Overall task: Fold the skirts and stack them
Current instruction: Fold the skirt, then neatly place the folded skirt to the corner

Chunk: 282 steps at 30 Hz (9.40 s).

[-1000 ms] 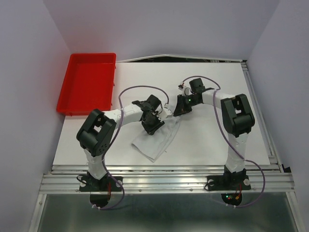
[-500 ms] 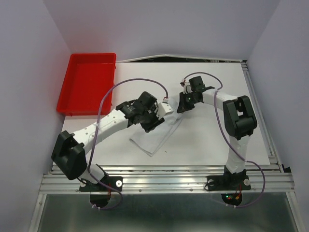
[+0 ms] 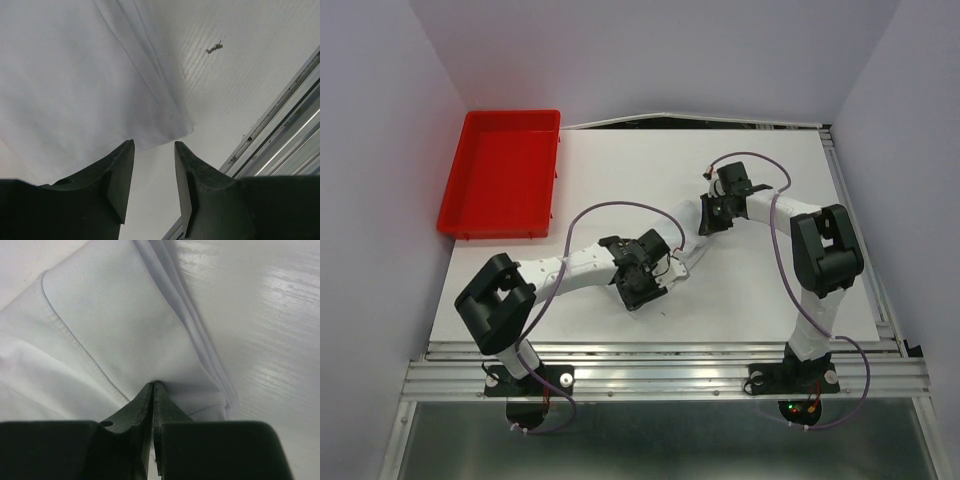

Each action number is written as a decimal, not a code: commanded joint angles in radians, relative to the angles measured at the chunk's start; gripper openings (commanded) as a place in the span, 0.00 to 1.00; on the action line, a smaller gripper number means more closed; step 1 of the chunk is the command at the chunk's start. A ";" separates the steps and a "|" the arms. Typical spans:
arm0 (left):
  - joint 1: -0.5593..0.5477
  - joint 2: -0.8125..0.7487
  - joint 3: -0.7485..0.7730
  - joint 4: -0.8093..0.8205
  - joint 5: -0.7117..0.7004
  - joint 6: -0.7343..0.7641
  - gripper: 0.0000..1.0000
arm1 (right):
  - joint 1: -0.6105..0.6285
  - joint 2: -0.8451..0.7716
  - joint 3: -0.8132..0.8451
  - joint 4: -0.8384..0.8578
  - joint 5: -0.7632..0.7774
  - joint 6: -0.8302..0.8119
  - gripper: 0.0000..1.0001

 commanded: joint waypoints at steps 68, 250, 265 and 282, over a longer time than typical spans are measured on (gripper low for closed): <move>-0.124 -0.048 0.021 -0.045 0.060 0.073 0.19 | 0.003 0.037 -0.051 -0.026 0.069 -0.001 0.07; 0.339 0.314 0.681 -0.105 0.299 0.268 0.42 | 0.120 0.256 0.377 -0.291 -0.438 -0.403 0.63; 0.432 -0.121 0.304 0.230 0.301 -0.114 0.50 | 0.100 0.010 0.445 -0.297 -0.258 -0.256 0.76; 0.569 -0.306 0.178 0.216 0.241 -0.161 0.75 | 0.408 -0.046 0.046 -0.254 0.072 -0.227 0.75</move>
